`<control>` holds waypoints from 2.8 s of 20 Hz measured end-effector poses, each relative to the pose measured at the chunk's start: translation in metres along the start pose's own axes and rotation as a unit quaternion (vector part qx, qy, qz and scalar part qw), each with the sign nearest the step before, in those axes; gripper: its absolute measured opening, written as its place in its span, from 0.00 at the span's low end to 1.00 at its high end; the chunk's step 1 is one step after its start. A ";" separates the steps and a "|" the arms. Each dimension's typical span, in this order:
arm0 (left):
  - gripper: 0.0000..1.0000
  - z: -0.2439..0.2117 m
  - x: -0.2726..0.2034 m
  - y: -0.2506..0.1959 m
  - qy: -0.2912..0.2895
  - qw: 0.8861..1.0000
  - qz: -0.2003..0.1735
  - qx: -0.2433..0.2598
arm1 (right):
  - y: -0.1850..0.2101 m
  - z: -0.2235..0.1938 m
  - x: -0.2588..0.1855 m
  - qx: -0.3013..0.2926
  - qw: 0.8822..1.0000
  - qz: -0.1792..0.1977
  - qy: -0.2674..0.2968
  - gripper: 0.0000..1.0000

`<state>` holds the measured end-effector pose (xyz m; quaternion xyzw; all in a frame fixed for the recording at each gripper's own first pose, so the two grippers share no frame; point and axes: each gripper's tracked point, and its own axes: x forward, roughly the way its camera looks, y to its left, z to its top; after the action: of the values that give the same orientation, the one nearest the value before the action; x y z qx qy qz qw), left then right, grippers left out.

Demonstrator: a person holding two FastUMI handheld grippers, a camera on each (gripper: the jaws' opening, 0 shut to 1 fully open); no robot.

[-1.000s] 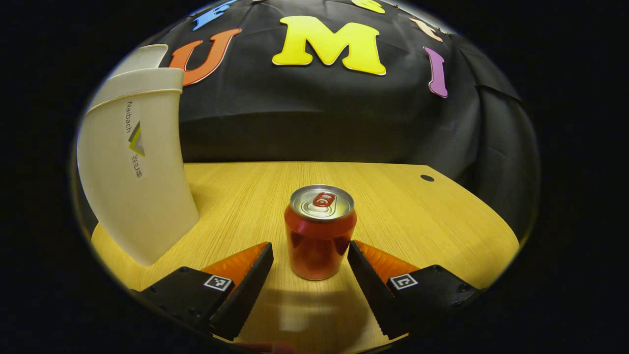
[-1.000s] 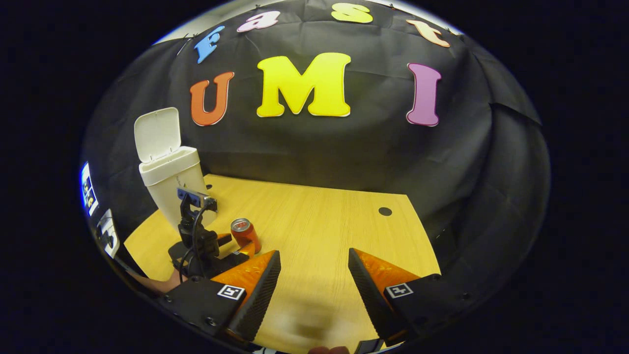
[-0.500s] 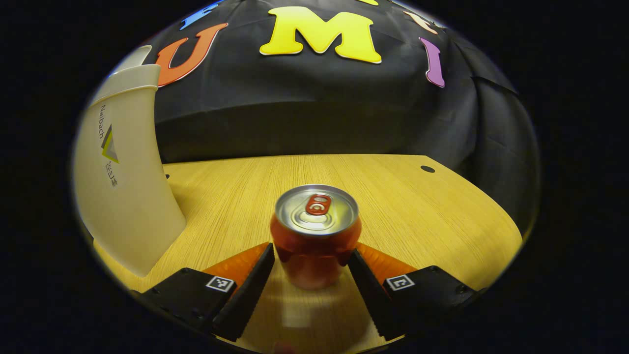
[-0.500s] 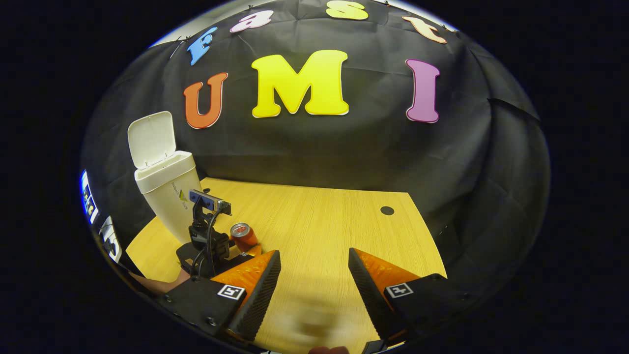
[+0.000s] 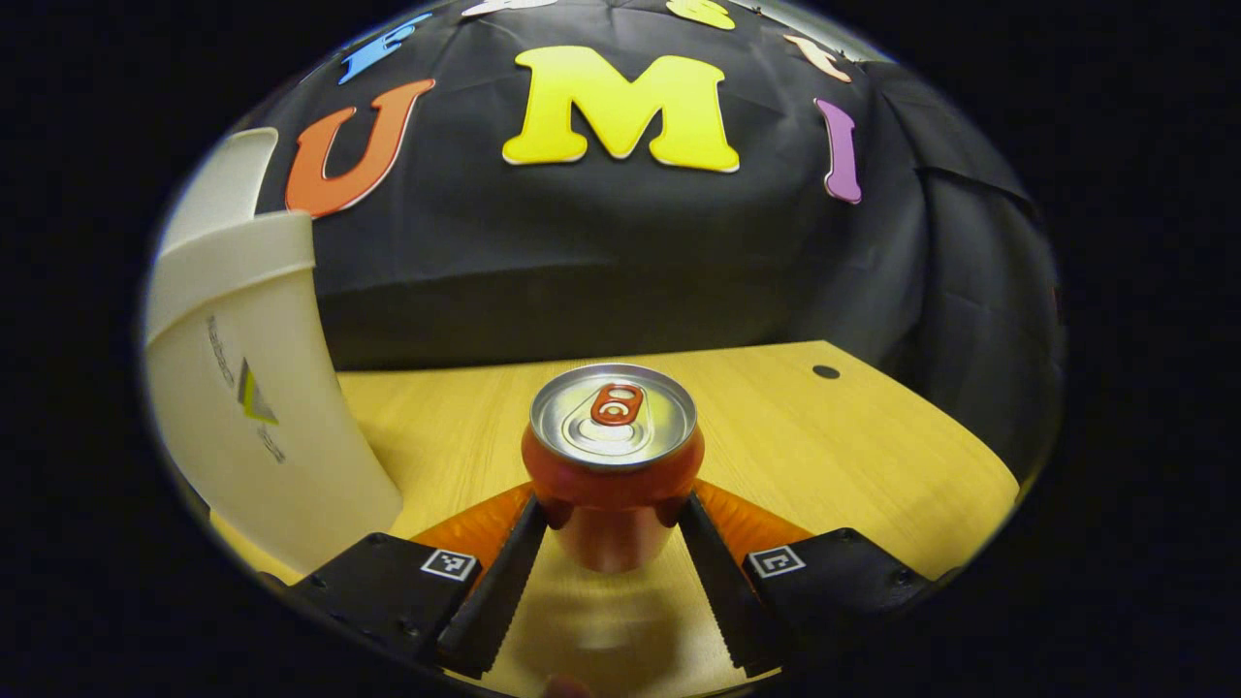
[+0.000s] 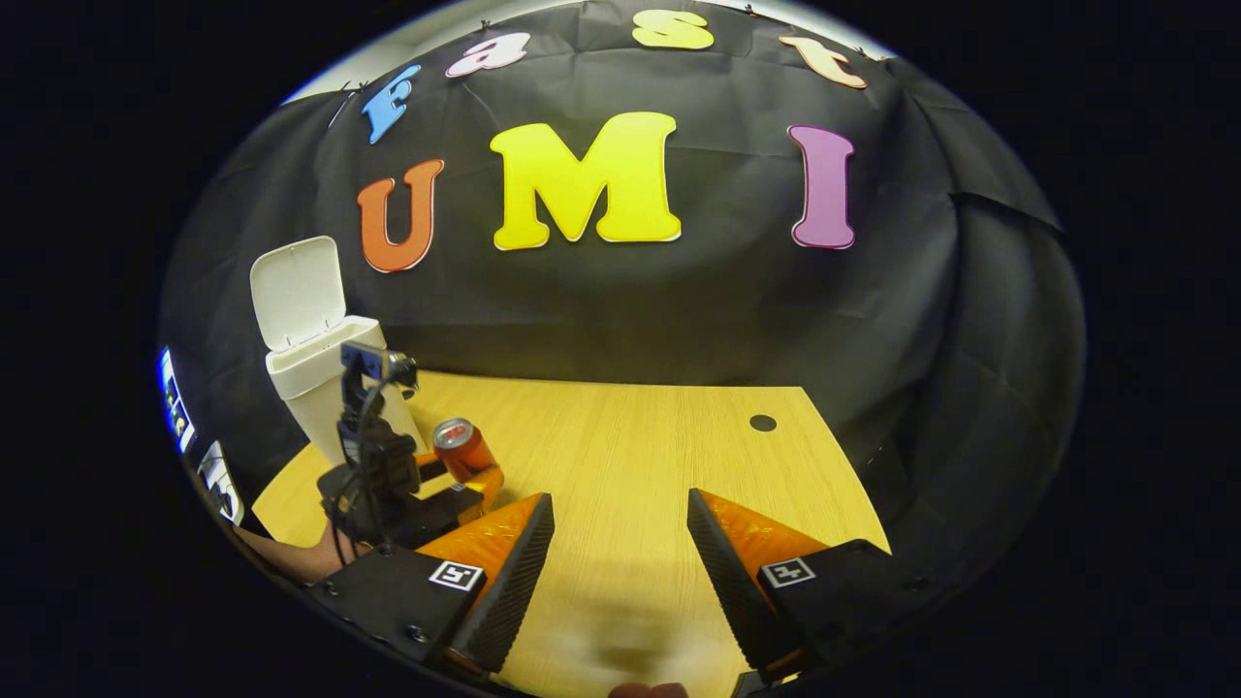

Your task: Press the lid of the desktop garbage bin to open it, pick up the crumpled paper on the desktop and throw it into the bin, then pick up the pop can on the desktop and drop it into the bin, and finally close the garbage bin lid.

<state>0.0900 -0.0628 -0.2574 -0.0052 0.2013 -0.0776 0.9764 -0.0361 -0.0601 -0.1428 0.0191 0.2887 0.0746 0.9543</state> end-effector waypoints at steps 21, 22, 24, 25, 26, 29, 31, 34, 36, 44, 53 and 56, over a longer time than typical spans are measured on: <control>0.86 0.146 -0.086 0.279 -0.053 0.965 0.250 -0.055 | 0.087 0.059 0.030 0.012 0.994 0.098 -0.053 0.88; 0.86 0.141 -0.087 0.283 -0.045 0.965 0.254 -0.058 | 0.091 0.060 0.031 0.009 0.993 0.101 -0.054 0.88; 0.86 0.137 -0.086 0.287 -0.029 0.963 0.259 -0.063 | 0.098 0.062 0.034 0.005 0.993 0.107 -0.053 0.89; 0.86 0.135 -0.087 0.289 -0.024 0.963 0.262 -0.064 | 0.100 0.063 0.034 0.004 0.993 0.109 -0.054 0.88; 0.86 0.132 -0.087 0.293 -0.019 0.961 0.267 -0.065 | 0.102 0.062 0.035 0.003 0.992 0.111 -0.053 0.88; 0.89 0.133 -0.089 0.293 -0.018 0.961 0.267 -0.070 | 0.105 0.060 0.039 0.010 0.992 0.116 -0.048 0.88; 0.99 0.133 -0.092 0.291 -0.015 0.960 0.270 -0.070 | 0.104 0.060 0.039 0.014 0.992 0.116 -0.047 0.88; 0.93 0.162 -0.101 0.273 -0.050 0.962 0.256 -0.079 | 0.105 0.058 0.039 0.012 0.992 0.118 -0.048 0.89; 0.93 0.193 -0.110 0.265 -0.083 0.958 0.264 -0.076 | 0.103 0.057 0.038 0.016 0.992 0.118 -0.047 0.88; 0.92 0.316 -0.138 0.304 -0.183 0.929 0.317 -0.056 | 0.085 0.083 0.030 0.025 0.991 0.108 -0.079 0.88; 0.92 0.323 -0.146 0.411 -0.151 0.899 0.403 -0.078 | 0.073 0.091 0.018 0.050 0.991 0.096 -0.084 0.88; 0.92 0.306 -0.139 0.418 -0.117 0.902 0.407 -0.088 | 0.074 0.092 0.017 0.045 0.991 0.096 -0.084 0.88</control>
<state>0.1471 0.3651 0.0604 -0.0182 0.0766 0.3456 0.9351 0.0186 0.0166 -0.0697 0.0962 0.2069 0.1509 0.9619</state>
